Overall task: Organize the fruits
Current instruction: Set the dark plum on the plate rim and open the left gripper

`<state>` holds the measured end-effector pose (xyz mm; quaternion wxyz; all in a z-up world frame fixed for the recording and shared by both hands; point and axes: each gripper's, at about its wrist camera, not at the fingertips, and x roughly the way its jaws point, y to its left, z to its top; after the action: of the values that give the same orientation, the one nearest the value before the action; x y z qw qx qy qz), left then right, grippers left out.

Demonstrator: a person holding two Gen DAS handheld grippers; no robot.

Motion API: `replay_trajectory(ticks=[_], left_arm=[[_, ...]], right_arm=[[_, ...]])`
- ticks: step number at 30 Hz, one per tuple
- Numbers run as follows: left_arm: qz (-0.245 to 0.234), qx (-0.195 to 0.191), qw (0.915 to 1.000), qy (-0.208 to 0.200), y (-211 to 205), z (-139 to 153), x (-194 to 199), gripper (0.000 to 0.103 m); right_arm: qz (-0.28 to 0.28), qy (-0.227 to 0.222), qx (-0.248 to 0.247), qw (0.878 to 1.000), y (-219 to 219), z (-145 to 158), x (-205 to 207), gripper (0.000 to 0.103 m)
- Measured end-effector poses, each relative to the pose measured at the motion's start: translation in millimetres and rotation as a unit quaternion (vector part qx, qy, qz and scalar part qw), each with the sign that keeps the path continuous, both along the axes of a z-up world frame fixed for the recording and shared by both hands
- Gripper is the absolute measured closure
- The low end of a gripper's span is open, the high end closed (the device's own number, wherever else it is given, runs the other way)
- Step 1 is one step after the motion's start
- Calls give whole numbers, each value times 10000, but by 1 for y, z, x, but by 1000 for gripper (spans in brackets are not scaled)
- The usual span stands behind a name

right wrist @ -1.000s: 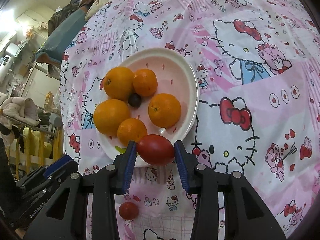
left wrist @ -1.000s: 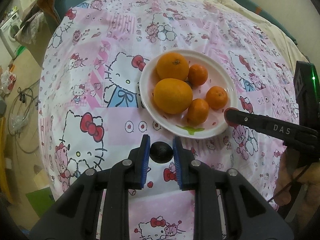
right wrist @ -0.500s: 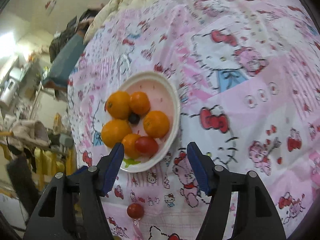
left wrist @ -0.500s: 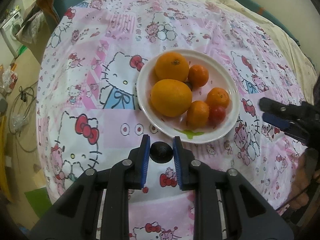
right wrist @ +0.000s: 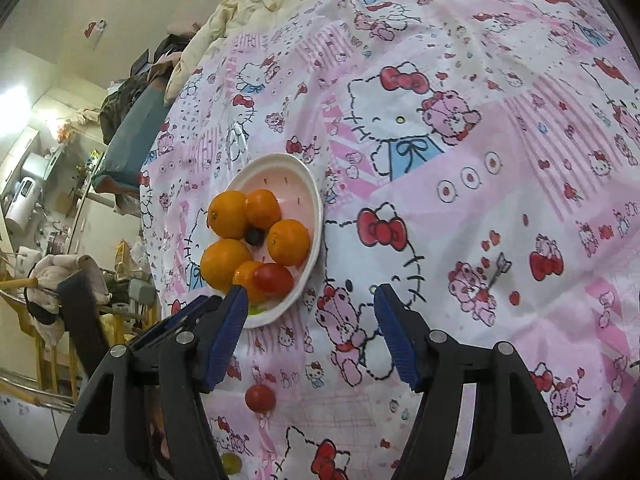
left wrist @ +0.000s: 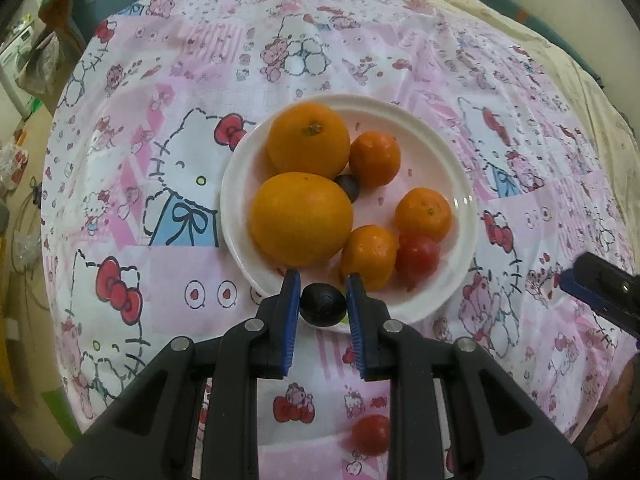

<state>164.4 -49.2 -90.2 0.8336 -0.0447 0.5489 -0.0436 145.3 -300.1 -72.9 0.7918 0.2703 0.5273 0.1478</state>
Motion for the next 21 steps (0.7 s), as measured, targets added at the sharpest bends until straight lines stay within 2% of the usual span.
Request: replay_trajectory(ticks=[3,5,7,9,21], left_arm=[[-11,78,10000,-30,-1,-2,4,83],[5,114,9999,15,-1,-4,7,75],[76,90,9999,-21,0,-3,7,55],[110,72,9999,-73,0,0,7,44],[110,-2,9996,-245,7,16,-2,42]], right_arm=[[-18,10,-6,10000,-6,-1,-1,34],[-41,12,8,10000,-9,0,-3,34],[-41,13,27,10000,-10,0,-3,34],[-18,0,17,10000,-9,1,-3,34],[174,-46,-124,9998,6,2,-5,34]])
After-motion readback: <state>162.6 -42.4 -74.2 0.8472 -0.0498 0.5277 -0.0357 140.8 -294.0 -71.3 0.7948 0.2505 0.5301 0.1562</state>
